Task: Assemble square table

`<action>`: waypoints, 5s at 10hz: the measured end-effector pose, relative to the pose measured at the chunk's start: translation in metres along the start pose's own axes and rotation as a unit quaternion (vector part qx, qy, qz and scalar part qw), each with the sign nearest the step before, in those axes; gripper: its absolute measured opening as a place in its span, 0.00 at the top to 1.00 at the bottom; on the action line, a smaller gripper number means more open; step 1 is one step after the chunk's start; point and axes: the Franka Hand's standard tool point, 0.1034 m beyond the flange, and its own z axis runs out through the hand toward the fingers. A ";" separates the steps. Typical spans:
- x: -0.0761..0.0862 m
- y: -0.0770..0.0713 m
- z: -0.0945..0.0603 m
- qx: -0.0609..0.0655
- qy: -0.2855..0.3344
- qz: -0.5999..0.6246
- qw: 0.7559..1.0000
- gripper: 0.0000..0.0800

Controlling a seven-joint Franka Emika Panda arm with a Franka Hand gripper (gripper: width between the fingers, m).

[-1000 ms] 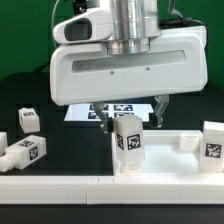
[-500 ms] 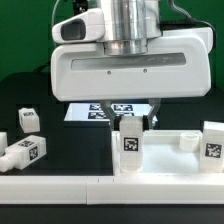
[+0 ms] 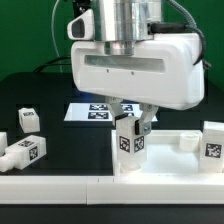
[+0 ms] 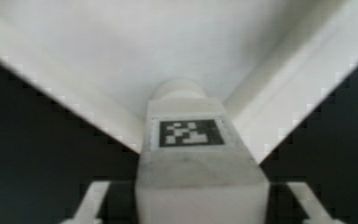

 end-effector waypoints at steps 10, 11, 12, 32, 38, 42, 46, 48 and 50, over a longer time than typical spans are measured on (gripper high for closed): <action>-0.007 0.001 -0.002 -0.007 -0.006 -0.364 0.931 0.19; -0.007 0.001 -0.002 -0.007 -0.006 -0.400 0.916 0.19; -0.006 0.001 -0.004 -0.010 -0.017 -0.478 0.878 0.19; -0.016 -0.004 0.001 -0.007 -0.020 -0.018 1.000 0.34; -0.012 -0.002 0.002 -0.005 -0.019 -0.333 0.943 0.19; 0.000 -0.004 -0.001 -0.002 -0.013 -0.468 0.884 0.31; 0.001 -0.003 -0.001 -0.003 -0.013 -0.374 0.927 0.65; 0.002 -0.003 0.000 -0.004 -0.011 -0.292 0.956 0.65; 0.002 -0.002 0.000 -0.007 -0.009 -0.156 0.988 0.65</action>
Offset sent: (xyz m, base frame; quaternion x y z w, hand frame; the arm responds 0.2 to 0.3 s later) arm 0.0000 0.0000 0.0000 0.0000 0.0000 -0.0650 0.9979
